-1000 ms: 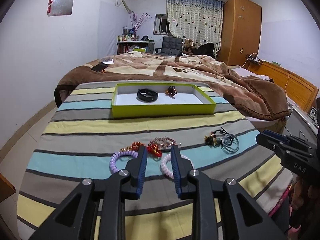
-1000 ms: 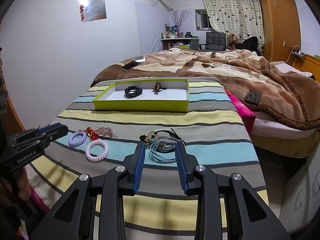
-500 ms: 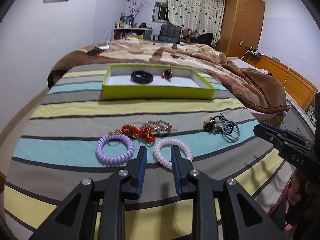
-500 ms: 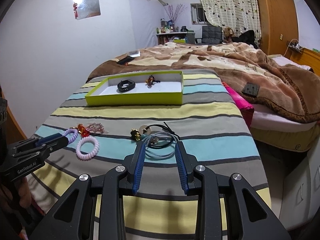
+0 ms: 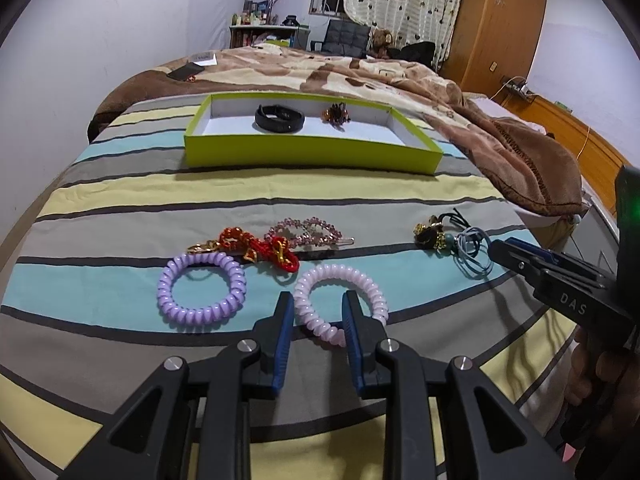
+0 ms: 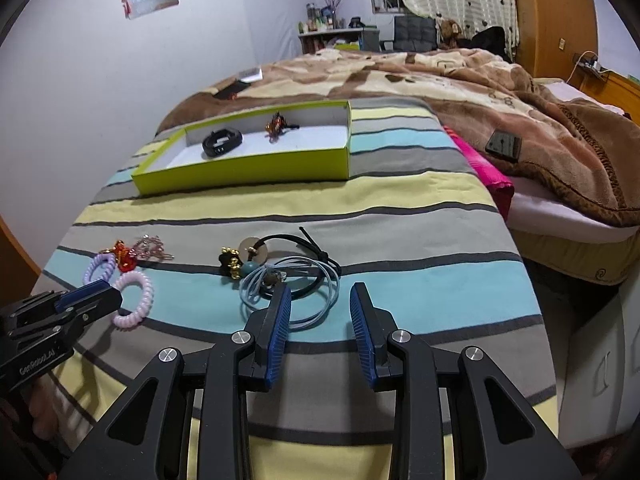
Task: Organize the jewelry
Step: 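Grasp the pale pink coil hair tie with the left gripper while the right gripper grasps the grey earphone cable, then carry the pink coil hair tie and earphone cable into the lime-green box with both grippers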
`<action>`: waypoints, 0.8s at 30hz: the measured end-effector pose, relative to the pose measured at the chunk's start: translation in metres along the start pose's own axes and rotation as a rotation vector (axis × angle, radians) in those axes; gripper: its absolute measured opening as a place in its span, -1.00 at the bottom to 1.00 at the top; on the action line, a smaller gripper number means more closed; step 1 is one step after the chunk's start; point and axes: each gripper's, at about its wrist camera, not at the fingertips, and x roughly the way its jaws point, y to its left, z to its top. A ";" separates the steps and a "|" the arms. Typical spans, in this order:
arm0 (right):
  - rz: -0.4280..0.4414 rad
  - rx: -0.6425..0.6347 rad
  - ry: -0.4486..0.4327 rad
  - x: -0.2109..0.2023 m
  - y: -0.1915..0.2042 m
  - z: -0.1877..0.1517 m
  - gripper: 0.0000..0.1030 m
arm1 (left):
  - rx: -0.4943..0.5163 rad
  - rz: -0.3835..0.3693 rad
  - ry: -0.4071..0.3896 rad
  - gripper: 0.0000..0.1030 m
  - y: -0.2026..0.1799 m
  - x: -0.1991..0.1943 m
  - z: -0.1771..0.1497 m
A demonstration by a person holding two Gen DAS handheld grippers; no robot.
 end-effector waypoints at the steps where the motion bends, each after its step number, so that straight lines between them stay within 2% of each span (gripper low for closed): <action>1: -0.004 -0.001 0.009 0.003 0.000 0.001 -0.38 | 0.001 0.003 0.008 -0.50 -0.001 0.002 0.000; 5: -0.020 0.003 0.053 0.015 -0.003 0.002 -0.39 | 0.009 0.022 0.013 -0.50 -0.004 0.006 0.002; 10: -0.043 -0.009 0.062 0.016 -0.002 0.004 -0.81 | 0.052 0.072 0.010 -0.56 -0.011 0.008 0.002; 13: -0.050 -0.035 0.064 0.016 0.002 0.004 -0.96 | 0.054 0.084 0.010 -0.77 -0.010 0.007 0.001; 24: -0.010 -0.009 0.015 -0.004 0.001 -0.001 -0.98 | 0.041 0.026 -0.015 -0.82 -0.006 -0.009 -0.003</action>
